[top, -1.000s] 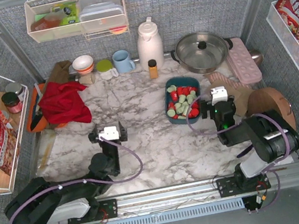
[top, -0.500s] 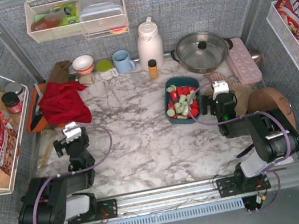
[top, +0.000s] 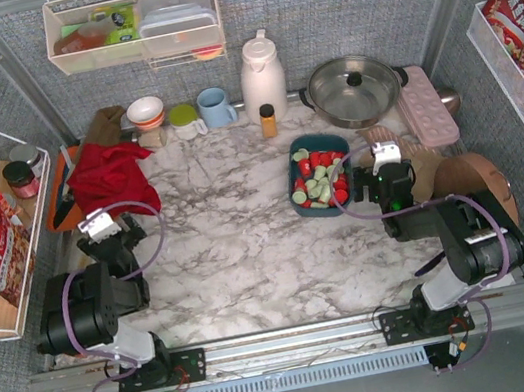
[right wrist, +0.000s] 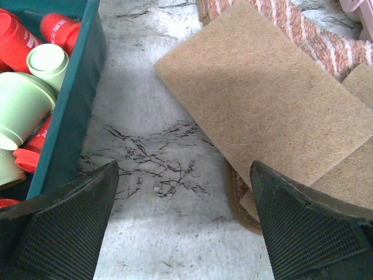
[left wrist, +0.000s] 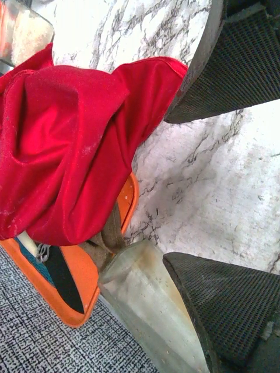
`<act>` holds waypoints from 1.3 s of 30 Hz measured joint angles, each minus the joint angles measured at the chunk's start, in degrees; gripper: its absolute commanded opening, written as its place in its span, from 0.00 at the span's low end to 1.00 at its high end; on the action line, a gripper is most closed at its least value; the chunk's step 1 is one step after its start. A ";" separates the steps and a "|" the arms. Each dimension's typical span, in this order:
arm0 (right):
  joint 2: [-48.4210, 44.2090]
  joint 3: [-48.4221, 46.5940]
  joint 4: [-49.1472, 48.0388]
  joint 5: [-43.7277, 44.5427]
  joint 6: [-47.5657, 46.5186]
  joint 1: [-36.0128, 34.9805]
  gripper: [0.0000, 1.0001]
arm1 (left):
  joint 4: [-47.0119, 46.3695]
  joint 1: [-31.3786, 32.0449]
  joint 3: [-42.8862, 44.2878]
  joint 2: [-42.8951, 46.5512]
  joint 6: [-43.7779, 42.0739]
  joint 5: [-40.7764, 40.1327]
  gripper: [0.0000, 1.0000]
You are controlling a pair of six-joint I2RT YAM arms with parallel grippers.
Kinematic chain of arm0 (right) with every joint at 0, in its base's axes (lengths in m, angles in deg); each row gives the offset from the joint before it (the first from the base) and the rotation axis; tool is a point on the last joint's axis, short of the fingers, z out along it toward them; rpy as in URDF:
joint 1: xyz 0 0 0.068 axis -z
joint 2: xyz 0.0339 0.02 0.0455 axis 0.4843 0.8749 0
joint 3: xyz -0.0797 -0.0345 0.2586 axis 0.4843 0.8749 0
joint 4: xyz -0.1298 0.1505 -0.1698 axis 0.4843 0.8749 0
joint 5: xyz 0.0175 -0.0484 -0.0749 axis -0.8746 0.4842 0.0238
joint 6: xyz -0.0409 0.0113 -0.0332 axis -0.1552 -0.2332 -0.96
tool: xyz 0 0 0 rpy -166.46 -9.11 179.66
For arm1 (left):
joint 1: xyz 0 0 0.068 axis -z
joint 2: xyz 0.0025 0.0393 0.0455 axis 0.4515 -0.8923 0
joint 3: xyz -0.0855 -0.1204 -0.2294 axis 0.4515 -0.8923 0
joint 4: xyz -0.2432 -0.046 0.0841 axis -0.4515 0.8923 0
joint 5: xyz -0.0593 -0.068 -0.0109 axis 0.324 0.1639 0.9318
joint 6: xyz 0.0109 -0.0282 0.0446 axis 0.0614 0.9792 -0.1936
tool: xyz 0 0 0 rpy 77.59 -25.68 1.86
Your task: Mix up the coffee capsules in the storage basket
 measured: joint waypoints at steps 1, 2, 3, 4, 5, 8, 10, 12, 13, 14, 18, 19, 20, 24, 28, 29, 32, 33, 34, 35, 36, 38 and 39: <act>0.00 0.00 0.00 0.00 0.00 0.00 0.99 | -0.46 -0.13 0.00 -0.17 0.31 0.28 0.99; 0.00 0.00 0.00 -0.02 0.00 0.00 0.99 | -0.61 -0.20 0.00 -0.20 0.61 0.79 0.99; 0.00 0.00 0.00 -0.04 0.00 0.00 0.99 | -0.83 -0.20 0.00 -0.22 0.81 1.62 0.99; 0.00 0.00 0.00 -0.20 0.00 0.00 0.99 | -1.20 -0.17 0.07 -0.33 0.81 2.67 0.99; 0.00 0.00 0.00 -0.44 0.00 0.00 0.99 | -1.07 -0.15 0.31 -0.37 0.79 3.63 0.99; 0.00 0.00 0.00 -0.48 0.00 0.00 0.99 | -1.05 -0.13 0.90 -0.39 0.52 5.77 0.99; 0.00 0.00 0.00 -0.48 0.00 0.00 0.99 | -1.05 -0.13 0.94 -0.39 0.20 6.43 0.99; 0.00 0.00 0.00 -0.48 0.00 0.00 0.99 | -1.05 -0.15 0.96 -0.39 0.15 7.13 0.99; 0.00 0.00 0.00 -0.48 0.00 0.00 0.99 | -1.05 -0.13 0.96 -0.39 0.13 7.17 0.99; 0.00 0.00 0.00 -0.48 0.00 0.00 0.99 | -1.05 -0.13 0.96 -0.39 0.13 7.28 0.99; 0.00 0.00 0.00 -0.59 0.00 0.00 0.99 | -1.05 -0.13 0.96 -0.39 -0.09 7.39 0.99; 0.00 0.00 0.00 -0.59 0.00 0.00 0.99 | -1.05 -0.13 0.96 -0.39 -0.07 7.50 0.99; 0.00 0.00 0.00 -0.59 0.00 0.00 0.99 | -1.05 -0.13 0.96 -0.39 -0.09 7.52 0.99; 0.00 0.00 0.00 -0.59 0.00 0.00 0.99 | -1.05 -0.13 0.96 -0.39 -0.09 7.56 0.99; 0.00 0.00 0.00 -0.59 0.00 0.00 0.99 | -1.05 -0.13 0.96 -0.39 -0.09 7.58 0.99; 0.00 -0.02 0.00 -0.61 0.00 0.02 0.99 | -1.05 -0.13 0.96 -0.39 -0.09 7.58 0.99; 0.00 -0.28 0.15 -1.01 0.02 0.24 0.99 | -1.05 -0.13 0.96 -0.39 -0.09 7.58 0.99; 0.00 -0.37 0.24 -1.03 0.02 0.35 0.99 | -1.05 -0.13 0.96 -0.39 -0.09 7.61 0.99; 0.00 -0.39 0.33 -1.03 0.02 0.44 0.99 | -1.05 -0.13 0.96 -0.39 -0.09 7.63 0.99; 0.00 -0.39 0.37 -1.03 0.02 0.44 0.99 | -1.05 -0.13 0.96 -0.39 -0.09 7.63 0.99; 0.00 -0.39 0.39 -1.03 0.04 0.46 0.99 | -1.05 -0.13 0.96 -0.39 -0.09 7.65 0.99; 0.00 -0.39 0.39 -1.05 0.04 0.48 0.99 | -1.05 -0.13 0.96 -0.39 -0.09 7.67 0.99; 0.00 -0.39 0.39 -1.05 0.04 0.48 0.99 | -1.05 -0.13 0.96 -0.39 -0.09 7.67 0.99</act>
